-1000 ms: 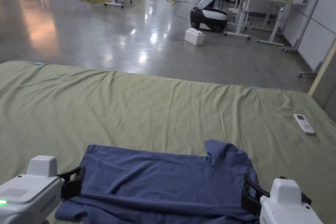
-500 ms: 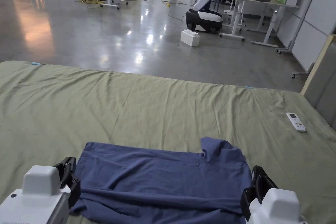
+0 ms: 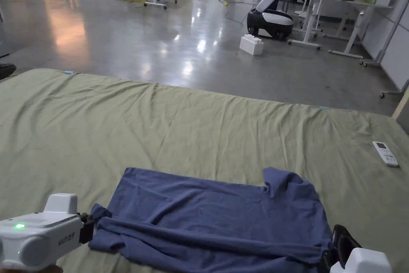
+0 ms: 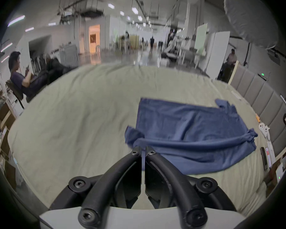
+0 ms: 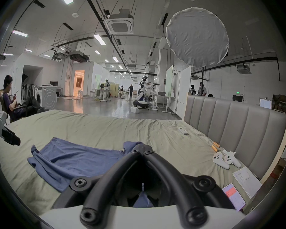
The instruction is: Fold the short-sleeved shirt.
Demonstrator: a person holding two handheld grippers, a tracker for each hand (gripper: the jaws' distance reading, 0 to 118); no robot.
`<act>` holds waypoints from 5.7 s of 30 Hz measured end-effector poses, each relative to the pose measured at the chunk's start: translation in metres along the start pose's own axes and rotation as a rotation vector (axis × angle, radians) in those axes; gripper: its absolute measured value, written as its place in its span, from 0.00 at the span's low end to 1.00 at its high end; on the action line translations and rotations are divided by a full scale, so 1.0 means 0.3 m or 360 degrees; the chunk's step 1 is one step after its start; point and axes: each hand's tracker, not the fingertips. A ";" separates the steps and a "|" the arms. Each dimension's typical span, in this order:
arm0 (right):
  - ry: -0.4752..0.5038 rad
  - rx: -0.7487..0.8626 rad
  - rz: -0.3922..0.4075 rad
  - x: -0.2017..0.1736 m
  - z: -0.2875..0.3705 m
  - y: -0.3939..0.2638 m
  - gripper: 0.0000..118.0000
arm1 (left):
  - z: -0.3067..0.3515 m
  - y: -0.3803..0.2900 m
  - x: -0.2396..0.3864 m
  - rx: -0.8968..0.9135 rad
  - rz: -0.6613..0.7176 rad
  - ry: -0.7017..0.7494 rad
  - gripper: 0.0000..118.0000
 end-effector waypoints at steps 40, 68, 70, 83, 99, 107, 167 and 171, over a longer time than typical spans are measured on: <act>0.0064 -0.0800 -0.0019 0.220 -0.210 -0.210 0.18 | -0.104 -0.115 -0.039 -0.0255 -0.0166 -0.0134 0.05; 0.0234 -0.1240 0.0035 0.204 -0.445 -0.290 0.08 | -0.002 -0.035 -0.029 -0.0072 -0.0072 -0.0161 0.05; 0.0219 -0.1206 0.0061 0.211 -0.421 -0.234 0.08 | 0.034 0.002 -0.038 -0.0055 -0.0075 -0.0186 0.05; 0.0251 -0.1209 0.0109 0.288 -0.158 -0.095 0.08 | 0.243 -0.047 -0.099 -0.0065 -0.0139 -0.0225 0.05; 0.0208 -0.1385 0.0041 0.240 0.023 -0.450 0.09 | 0.103 -0.473 -0.138 -0.0344 -0.0060 -0.0137 0.05; 0.0070 -0.1188 0.0145 0.216 0.070 -0.381 0.50 | 0.131 -0.428 -0.112 -0.0326 -0.0088 -0.0128 0.12; -0.0002 -0.0209 0.0093 -0.025 -0.207 -0.033 0.00 | -0.521 0.186 0.029 -0.0447 -0.0142 -0.0037 0.59; -0.0011 -0.0249 0.0109 -0.010 -0.214 -0.066 0.00 | -0.545 0.158 0.052 -0.0461 -0.0218 -0.0014 0.58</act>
